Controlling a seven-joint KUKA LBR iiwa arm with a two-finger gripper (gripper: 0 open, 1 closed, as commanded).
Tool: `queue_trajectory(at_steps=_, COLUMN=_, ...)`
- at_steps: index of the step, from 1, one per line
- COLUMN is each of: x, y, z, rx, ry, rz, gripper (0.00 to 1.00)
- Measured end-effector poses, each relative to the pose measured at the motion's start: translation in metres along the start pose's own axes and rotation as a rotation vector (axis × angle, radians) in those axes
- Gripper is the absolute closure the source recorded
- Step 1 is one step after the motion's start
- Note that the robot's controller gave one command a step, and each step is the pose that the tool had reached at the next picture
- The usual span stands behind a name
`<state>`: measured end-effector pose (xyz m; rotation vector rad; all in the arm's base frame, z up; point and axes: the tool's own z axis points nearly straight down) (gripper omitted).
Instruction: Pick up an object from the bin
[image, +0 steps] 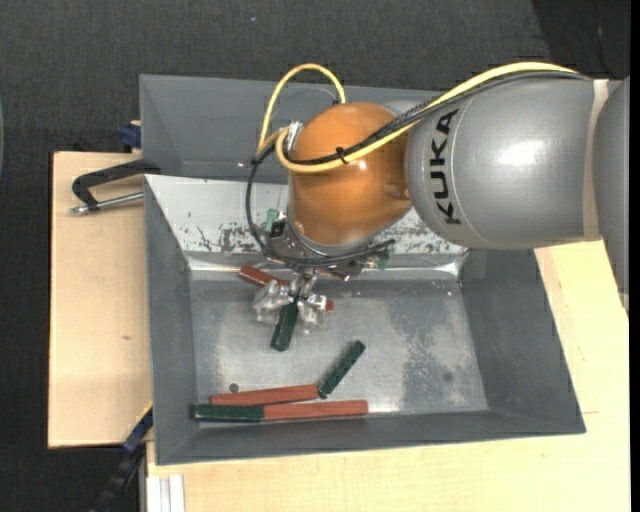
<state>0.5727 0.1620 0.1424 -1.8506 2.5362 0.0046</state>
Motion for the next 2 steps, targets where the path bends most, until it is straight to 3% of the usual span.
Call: queue_trajectory(at_steps=2, x=-0.002, y=-0.002, z=-0.028, rx=0.009, ry=-0.005, rz=0.001, gripper=1.00)
